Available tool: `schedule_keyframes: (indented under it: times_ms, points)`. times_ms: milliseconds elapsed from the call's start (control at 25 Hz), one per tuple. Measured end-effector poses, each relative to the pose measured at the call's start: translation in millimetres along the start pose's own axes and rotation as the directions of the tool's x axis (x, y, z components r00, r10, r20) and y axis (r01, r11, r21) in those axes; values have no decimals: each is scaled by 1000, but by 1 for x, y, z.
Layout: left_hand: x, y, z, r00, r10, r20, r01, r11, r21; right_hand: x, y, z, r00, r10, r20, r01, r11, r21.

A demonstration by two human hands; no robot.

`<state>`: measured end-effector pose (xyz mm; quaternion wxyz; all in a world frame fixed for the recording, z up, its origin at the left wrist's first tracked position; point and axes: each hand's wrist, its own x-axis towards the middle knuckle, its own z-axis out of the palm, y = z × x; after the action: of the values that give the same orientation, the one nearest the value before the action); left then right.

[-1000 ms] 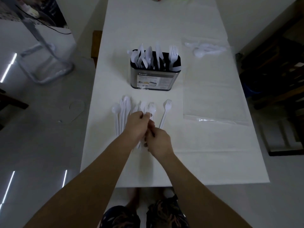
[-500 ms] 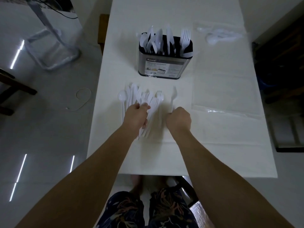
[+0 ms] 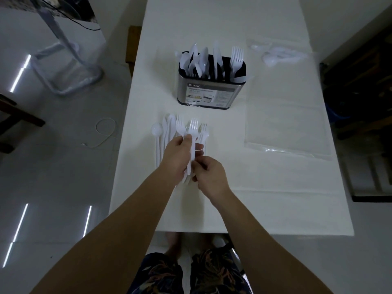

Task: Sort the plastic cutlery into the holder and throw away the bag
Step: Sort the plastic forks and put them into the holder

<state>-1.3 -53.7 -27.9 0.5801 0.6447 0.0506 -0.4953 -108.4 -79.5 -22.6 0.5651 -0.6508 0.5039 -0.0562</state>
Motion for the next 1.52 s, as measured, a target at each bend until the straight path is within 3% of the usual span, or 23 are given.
schedule_keyframes:
  times_ms: [200,440,560,760,960,1120,1280,1520]
  points:
    - [-3,-3,-6,994,71,87,-71,997,4,3,0,3,998,-57,12,58,992,-111]
    - [-11,-1,-9,980,119,159,-116,993,-27,-1,-8,2,999,-32,25,33,999,-39]
    - [-12,0,-9,979,131,157,-136,991,18,-3,-11,1,997,8,74,-13,997,72]
    - [-5,0,-15,980,183,83,-192,975,114,-1,-12,-2,997,-9,80,8,1000,14]
    - [-5,-5,-11,994,98,46,-96,995,-33,-2,-14,2,997,13,80,-14,1000,11]
    - [-4,2,-12,986,142,85,-136,988,-70,-6,-16,0,992,96,82,-105,988,115]
    - [-6,6,-10,982,147,121,-131,982,-133,-6,-14,1,995,-33,93,36,999,-33]
    - [-6,9,-20,988,12,151,17,982,-190,1,-10,2,999,-21,25,23,998,-53]
